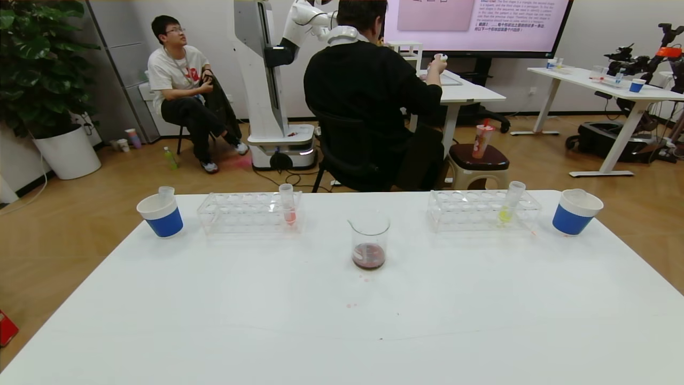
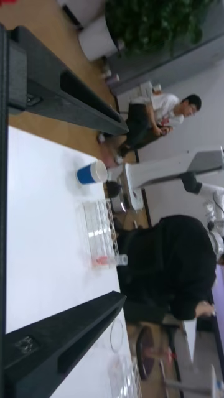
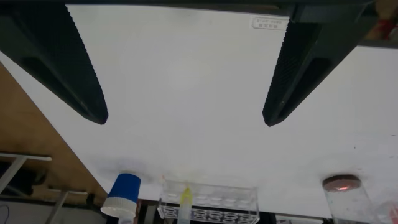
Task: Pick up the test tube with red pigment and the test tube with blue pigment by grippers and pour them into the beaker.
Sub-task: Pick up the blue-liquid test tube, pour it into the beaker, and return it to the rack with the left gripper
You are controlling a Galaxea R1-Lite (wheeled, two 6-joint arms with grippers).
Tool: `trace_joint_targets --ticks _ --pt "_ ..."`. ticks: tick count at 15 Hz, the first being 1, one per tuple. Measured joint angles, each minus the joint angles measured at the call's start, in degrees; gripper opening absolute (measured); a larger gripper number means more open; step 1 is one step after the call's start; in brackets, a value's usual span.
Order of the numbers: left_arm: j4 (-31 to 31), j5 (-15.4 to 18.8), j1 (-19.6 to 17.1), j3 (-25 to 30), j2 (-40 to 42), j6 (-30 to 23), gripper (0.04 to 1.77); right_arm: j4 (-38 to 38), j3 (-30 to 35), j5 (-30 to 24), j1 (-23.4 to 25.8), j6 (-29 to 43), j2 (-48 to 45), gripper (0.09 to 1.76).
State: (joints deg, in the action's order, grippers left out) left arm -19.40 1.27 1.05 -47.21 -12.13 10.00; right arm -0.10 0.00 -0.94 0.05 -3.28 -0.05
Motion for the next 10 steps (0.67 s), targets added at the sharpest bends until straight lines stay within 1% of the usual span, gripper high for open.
trace_joint_targets --ticks 1,2,3,4,5,7,8,10 --pt "0.13 2.94 -0.26 1.55 2.54 -2.15 1.75 0.00 0.00 0.00 0.00 -0.02 0.00 1.74" --pt "0.55 4.77 -0.43 3.75 5.27 -3.11 1.75 0.00 0.00 0.00 -0.02 0.00 0.00 1.74" --pt "1.60 5.51 -0.61 6.60 7.50 -3.28 1.75 0.00 0.00 0.00 -0.02 0.00 0.00 1.74" --pt "4.51 5.60 -0.65 10.09 9.18 -3.61 1.75 0.00 0.00 0.00 -0.02 0.00 0.00 1.74" --pt "7.13 4.32 -0.72 13.68 10.24 -3.78 1.75 0.00 0.00 0.00 -0.02 0.00 0.00 1.74" --pt "10.69 -1.82 -0.78 22.11 11.51 -3.83 1.75 0.00 0.00 0.00 0.00 0.00 0.00 1.74" --pt "12.32 -3.50 -0.78 26.25 11.84 -4.07 1.75 0.00 0.00 0.00 0.00 0.00 0.00 1.74" --pt "15.32 -4.55 -0.83 34.23 12.08 -4.41 1.75 0.00 0.00 0.01 -0.02 0.00 0.00 1.74"
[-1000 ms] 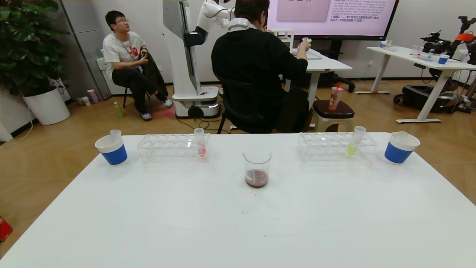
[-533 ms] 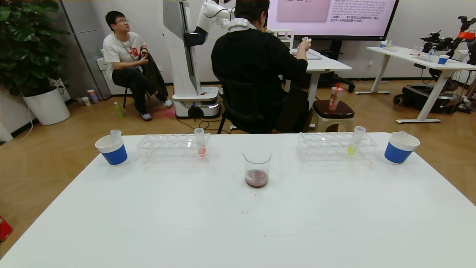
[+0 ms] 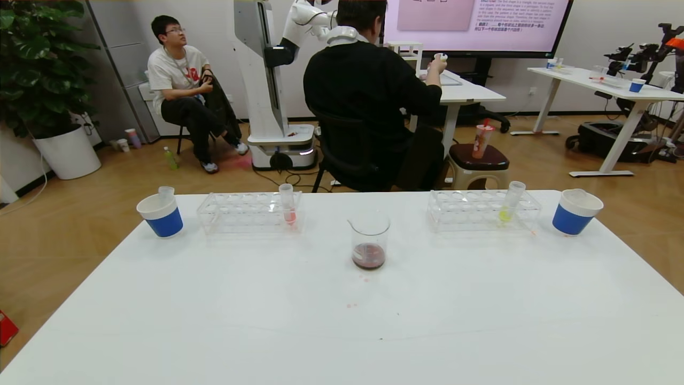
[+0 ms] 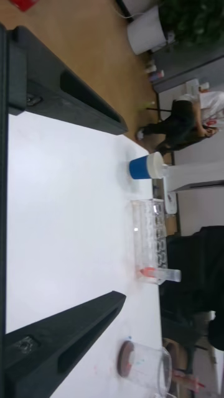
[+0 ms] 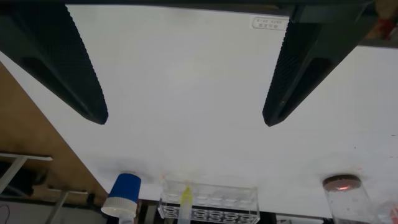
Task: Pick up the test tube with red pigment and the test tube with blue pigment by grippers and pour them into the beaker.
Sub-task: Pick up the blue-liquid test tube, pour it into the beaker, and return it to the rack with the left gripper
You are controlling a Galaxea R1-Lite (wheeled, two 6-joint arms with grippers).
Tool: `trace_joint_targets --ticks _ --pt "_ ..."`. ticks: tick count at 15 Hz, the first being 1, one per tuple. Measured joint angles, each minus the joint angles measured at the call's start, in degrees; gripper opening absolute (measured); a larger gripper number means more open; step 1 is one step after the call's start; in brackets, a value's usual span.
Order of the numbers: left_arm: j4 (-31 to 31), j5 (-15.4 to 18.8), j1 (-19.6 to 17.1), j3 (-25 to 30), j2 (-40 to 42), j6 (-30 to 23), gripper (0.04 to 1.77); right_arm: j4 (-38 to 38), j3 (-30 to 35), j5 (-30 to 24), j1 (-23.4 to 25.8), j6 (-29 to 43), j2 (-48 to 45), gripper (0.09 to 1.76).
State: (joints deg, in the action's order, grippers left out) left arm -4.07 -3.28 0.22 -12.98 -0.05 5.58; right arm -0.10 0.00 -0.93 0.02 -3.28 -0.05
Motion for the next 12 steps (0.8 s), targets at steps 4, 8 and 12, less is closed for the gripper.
trace_joint_targets --ticks 4,8,12 --pt "2.65 3.85 0.05 10.79 0.12 -0.77 1.75 0.00 0.00 -0.01 0.00 0.00 0.00 1.74" --pt "4.18 4.10 0.05 12.78 0.12 -1.54 1.75 0.00 0.00 -0.01 0.02 0.00 0.00 1.74" --pt "4.07 3.99 0.05 12.98 0.12 -1.51 1.75 0.00 0.00 -0.01 0.00 0.00 0.00 1.74"
